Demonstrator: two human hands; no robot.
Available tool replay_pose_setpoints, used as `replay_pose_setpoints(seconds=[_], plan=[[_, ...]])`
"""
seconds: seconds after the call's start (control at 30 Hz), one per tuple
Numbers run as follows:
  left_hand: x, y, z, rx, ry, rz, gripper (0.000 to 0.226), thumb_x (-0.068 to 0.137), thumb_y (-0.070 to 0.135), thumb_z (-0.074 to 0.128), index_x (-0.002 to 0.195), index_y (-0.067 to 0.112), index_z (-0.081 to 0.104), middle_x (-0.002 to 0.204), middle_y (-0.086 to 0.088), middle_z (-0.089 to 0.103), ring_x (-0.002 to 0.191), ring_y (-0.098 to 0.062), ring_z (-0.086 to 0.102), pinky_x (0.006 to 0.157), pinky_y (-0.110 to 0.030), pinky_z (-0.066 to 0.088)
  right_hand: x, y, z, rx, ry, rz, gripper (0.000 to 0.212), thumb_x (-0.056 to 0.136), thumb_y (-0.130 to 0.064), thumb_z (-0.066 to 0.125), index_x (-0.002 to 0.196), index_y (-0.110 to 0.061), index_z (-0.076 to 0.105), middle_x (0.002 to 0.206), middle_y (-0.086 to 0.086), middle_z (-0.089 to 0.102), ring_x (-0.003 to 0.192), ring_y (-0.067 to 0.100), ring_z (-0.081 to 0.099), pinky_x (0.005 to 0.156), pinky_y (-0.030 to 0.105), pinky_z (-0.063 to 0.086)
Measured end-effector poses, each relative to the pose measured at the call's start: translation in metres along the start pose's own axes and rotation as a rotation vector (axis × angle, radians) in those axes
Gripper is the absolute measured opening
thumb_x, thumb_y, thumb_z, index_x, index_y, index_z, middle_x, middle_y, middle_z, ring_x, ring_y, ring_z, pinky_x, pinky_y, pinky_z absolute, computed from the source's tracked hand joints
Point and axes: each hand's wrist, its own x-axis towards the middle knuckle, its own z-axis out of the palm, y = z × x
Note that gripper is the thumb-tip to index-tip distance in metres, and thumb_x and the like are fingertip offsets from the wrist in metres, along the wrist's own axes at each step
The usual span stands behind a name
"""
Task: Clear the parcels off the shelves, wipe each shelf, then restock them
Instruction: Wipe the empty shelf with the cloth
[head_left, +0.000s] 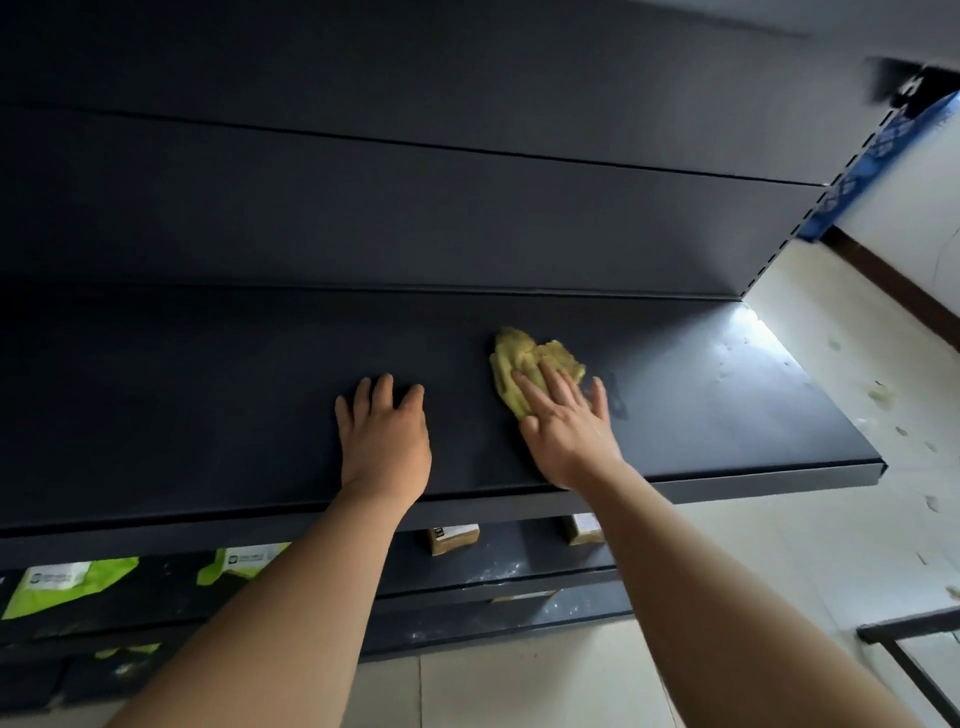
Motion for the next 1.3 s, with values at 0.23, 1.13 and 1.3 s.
replay_pose_setpoints(seconds=[0.23,1.13,1.3], plan=[[-0.001,0.002,0.013,-0.029,0.113,-0.033,0.042,0.099,0.024,0.035,0.141,0.025,0.044,0.151,-0.009,0.031,0.142,-0.030,0.020,0.118,-0.050,0.007,0.009,0.057,0.001,-0.032,-0.020,0.167,0.059,0.097,-0.038,0.025,0.154,-0.036,0.008,0.163,0.005,0.000,0.149,0.022,-0.003,0.118,0.049,-0.011],[-0.001,0.004,0.017,-0.027,0.160,-0.062,0.042,0.100,0.028,0.033,0.141,0.032,0.042,0.152,0.000,0.031,0.143,-0.020,0.020,0.120,-0.043,0.007,0.129,0.052,-0.014,-0.058,-0.123,0.118,0.060,0.095,-0.049,0.020,0.152,-0.038,0.007,0.162,0.004,0.002,0.148,0.025,0.004,0.114,0.057,-0.003],[-0.001,0.004,0.018,-0.035,0.170,-0.062,0.041,0.100,0.027,0.034,0.140,0.030,0.045,0.151,-0.002,0.033,0.143,-0.022,0.022,0.120,-0.044,0.008,0.098,0.083,-0.011,-0.048,-0.062,0.279,0.063,0.091,-0.052,0.020,0.151,-0.036,0.013,0.160,0.011,0.007,0.147,0.030,0.005,0.114,0.057,-0.008]])
